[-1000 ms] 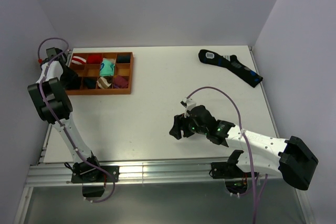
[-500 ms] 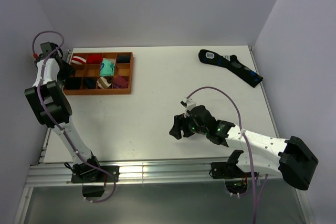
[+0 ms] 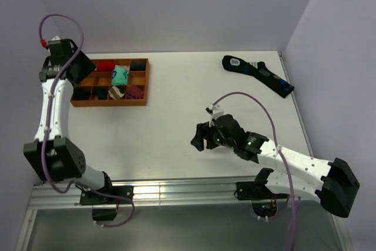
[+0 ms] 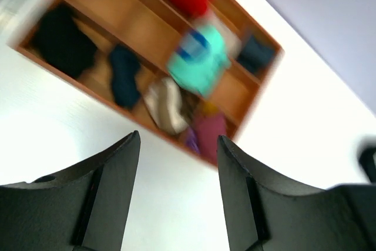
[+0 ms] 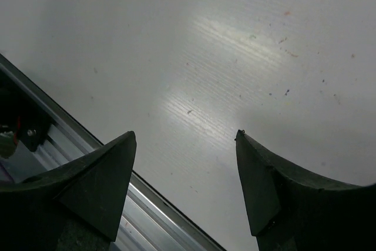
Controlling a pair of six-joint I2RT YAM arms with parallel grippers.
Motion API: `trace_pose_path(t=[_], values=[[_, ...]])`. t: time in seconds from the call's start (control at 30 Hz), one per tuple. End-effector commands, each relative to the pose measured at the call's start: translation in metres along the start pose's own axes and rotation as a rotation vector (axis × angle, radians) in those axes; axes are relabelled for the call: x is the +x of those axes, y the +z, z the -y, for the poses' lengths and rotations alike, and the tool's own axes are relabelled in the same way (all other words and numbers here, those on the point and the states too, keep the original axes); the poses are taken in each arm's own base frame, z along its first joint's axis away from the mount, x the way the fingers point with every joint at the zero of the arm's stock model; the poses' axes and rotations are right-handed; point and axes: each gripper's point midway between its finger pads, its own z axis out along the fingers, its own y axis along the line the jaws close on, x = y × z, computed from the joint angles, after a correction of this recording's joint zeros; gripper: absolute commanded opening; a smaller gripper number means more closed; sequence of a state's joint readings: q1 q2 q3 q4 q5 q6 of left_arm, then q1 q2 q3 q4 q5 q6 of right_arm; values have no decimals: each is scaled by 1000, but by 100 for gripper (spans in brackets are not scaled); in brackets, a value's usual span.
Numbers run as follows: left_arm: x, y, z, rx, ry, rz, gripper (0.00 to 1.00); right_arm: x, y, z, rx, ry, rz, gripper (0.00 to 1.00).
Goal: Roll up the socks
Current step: Reset both arms
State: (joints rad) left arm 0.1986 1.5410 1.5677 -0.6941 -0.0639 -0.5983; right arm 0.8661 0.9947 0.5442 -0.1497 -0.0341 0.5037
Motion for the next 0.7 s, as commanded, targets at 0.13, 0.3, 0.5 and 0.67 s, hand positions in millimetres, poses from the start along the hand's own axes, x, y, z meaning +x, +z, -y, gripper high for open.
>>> trace_pose_path(t=[0.13,0.3,0.5,0.67], values=[[68,-108,58,388,189,-20,61,-68,-45,-14,41,43,192,79],[145,-162,89,602,323,-117,66,-78,-64,-10,79,84,232,87],[218,-204,106,778,335,-183,72,-91,-95,0,120,137,337,89],[266,-215,108,810,374,-224,71,-93,-112,11,163,157,375,91]])
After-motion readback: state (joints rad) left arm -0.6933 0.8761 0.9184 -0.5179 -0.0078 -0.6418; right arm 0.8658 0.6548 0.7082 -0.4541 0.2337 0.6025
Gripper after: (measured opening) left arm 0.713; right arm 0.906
